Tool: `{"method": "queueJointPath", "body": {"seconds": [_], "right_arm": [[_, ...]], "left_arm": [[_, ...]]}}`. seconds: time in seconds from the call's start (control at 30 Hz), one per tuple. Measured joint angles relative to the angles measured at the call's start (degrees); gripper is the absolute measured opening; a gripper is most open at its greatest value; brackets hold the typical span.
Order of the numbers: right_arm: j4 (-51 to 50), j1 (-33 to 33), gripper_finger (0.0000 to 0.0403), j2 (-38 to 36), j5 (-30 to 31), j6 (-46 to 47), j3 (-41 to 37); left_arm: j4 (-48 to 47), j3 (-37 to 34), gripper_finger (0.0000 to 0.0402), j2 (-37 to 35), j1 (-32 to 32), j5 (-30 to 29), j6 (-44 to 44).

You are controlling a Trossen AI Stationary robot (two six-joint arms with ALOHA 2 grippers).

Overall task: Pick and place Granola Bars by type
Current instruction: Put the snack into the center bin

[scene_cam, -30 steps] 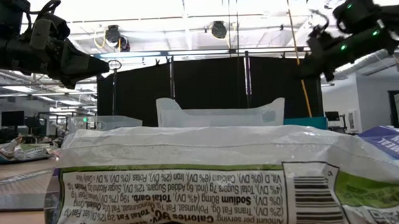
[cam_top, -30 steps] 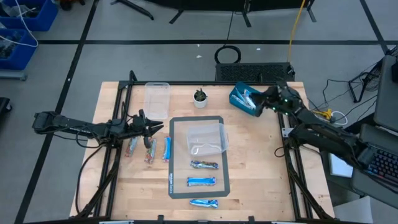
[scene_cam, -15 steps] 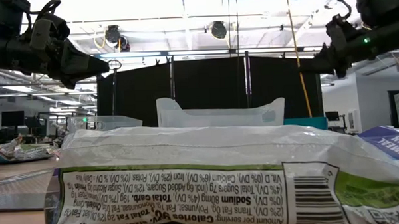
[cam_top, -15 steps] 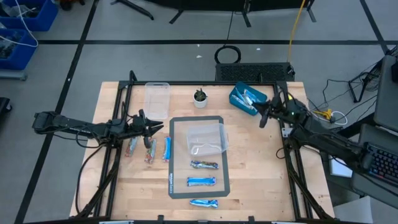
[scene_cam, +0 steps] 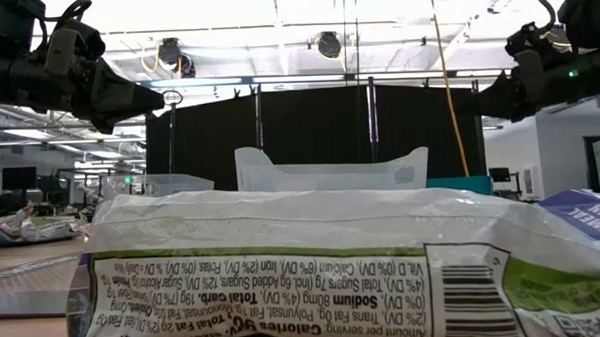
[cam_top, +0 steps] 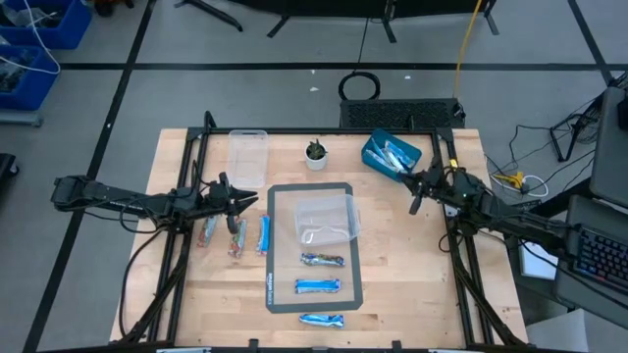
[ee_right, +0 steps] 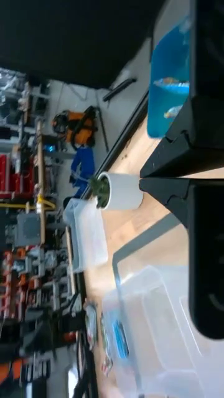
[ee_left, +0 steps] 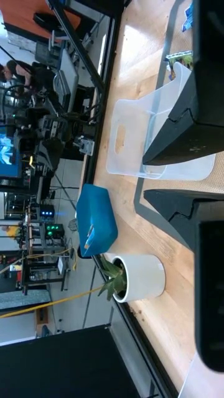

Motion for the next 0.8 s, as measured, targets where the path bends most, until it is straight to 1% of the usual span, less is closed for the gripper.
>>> {"method": "queueJointPath", "body": {"seconds": [0.13, 0.2, 0.4, 0.8], "right_arm": [[6.5, 2.6, 0.0001, -1.0, 0.1, -0.1, -3.1], [7.5, 3.8, 0.0001, -1.2, 1.5, -0.3, -3.6], [6.7, 8.1, 0.0000, -1.1, 1.3, -1.6, -3.7], [5.4, 20.2, 0.0000, -1.1, 1.0, -3.3, -3.8]], "left_arm": [[0.0, 0.0, 0.0079, 0.0, 0.0, 0.0, 0.0], [0.0, 0.0, 0.0079, 0.0, 0.0, 0.0, 0.0], [0.0, 0.0, 0.0079, 0.0, 0.0, 0.0, 0.0], [0.0, 0.0, 0.0079, 0.0, 0.0, 0.0, 0.0]]}}
